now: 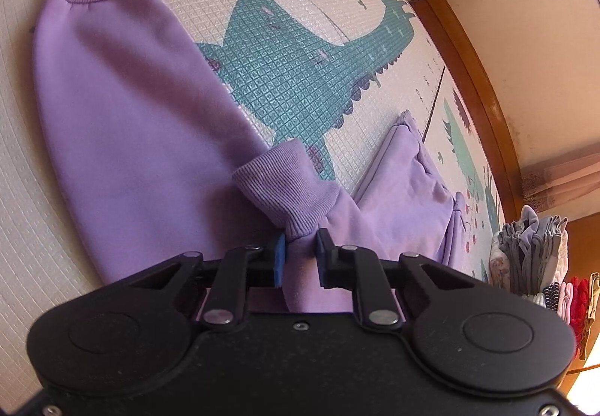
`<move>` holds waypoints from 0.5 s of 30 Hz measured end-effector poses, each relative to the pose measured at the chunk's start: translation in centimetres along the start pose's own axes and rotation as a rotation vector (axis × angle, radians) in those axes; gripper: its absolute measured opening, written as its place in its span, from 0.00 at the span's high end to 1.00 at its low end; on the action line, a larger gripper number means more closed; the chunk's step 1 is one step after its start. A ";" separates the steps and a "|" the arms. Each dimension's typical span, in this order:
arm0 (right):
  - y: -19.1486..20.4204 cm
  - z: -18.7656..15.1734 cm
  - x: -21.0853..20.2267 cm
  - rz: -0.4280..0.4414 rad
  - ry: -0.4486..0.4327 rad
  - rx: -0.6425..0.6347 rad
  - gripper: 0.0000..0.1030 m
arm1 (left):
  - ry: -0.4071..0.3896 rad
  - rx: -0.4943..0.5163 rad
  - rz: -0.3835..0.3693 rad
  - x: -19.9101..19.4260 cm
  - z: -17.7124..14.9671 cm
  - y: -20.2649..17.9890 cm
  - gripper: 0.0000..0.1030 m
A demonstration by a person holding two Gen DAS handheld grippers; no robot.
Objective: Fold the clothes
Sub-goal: 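Close the left tool on the lavender sleeve cuffs, then pull the held cuffs across the sweatshirt body with the left tool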
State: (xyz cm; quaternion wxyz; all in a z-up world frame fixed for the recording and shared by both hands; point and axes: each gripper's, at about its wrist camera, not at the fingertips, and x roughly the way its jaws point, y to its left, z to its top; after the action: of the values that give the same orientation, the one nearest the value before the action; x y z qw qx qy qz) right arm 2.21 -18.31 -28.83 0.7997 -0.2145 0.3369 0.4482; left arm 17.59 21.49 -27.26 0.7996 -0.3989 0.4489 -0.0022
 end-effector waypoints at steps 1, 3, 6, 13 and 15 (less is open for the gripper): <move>0.0 0.0 -0.1 -0.001 -0.004 -0.001 0.33 | -0.006 0.019 -0.005 -0.2 0.2 -0.6 0.88; 0.2 0.0 -0.1 0.005 -0.007 -0.006 0.33 | -0.018 0.066 -0.012 -0.5 0.5 -2.1 0.90; 0.4 0.1 0.0 0.012 -0.007 -0.013 0.32 | -0.039 0.139 -0.031 -0.8 0.8 -4.9 0.92; -0.1 0.0 -0.2 0.030 -0.005 0.017 0.32 | -0.046 0.286 -0.127 -0.5 1.0 -12.8 0.93; -0.3 0.0 -0.2 0.040 -0.003 0.039 0.32 | -0.033 0.322 -0.154 0.1 0.9 -15.0 0.93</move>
State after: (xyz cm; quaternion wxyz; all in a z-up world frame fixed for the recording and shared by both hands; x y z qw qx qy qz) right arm 2.42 -18.63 -28.68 0.7951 -0.1915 0.3485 0.4580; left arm 23.57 11.77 -17.45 0.8577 -0.2990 0.3978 -0.1289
